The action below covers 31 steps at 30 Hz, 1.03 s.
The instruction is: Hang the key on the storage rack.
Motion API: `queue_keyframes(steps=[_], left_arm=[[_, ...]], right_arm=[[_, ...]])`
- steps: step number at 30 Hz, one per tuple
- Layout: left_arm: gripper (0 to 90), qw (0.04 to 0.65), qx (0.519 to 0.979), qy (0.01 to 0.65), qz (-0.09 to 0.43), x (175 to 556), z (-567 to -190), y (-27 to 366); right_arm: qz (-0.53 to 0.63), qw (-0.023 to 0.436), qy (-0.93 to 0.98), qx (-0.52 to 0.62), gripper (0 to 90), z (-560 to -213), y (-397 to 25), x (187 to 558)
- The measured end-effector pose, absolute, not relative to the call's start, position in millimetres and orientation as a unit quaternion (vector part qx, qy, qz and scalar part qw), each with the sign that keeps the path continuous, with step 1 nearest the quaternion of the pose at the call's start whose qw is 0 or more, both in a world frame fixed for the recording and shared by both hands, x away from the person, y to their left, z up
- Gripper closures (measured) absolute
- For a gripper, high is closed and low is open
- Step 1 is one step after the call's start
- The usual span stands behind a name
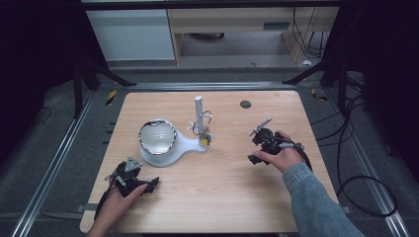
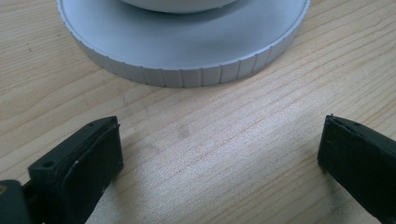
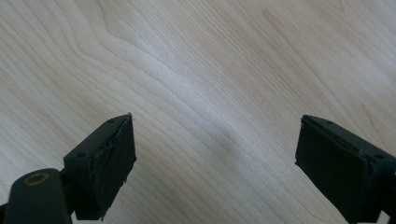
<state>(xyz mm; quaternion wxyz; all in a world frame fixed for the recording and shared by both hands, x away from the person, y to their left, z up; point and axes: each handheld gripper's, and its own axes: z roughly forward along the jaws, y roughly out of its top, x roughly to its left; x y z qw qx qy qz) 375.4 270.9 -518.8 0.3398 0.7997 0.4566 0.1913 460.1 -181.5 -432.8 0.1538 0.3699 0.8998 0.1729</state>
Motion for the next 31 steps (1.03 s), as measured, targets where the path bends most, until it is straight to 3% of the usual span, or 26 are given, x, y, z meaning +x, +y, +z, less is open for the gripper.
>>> queue_keyframes(steps=[10, 22, 31], left_arm=[[0.0, 0.34, 0.8, 0.457, 0.191, 375, -519, 271], [0.0, 0.34, 0.8, 0.457, 0.191, 375, -519, 271], [0.0, 0.34, 0.799, 0.457, 0.192, 375, -519, 271]], right_arm=[[0.186, 0.144, 0.877, 0.419, 11.8, -456, -213, 468], [0.231, 0.146, 0.84, 0.469, 5.3, -488, -232, 467], [0.285, 0.187, 0.81, 0.478, 0.2, -500, -237, 461]])
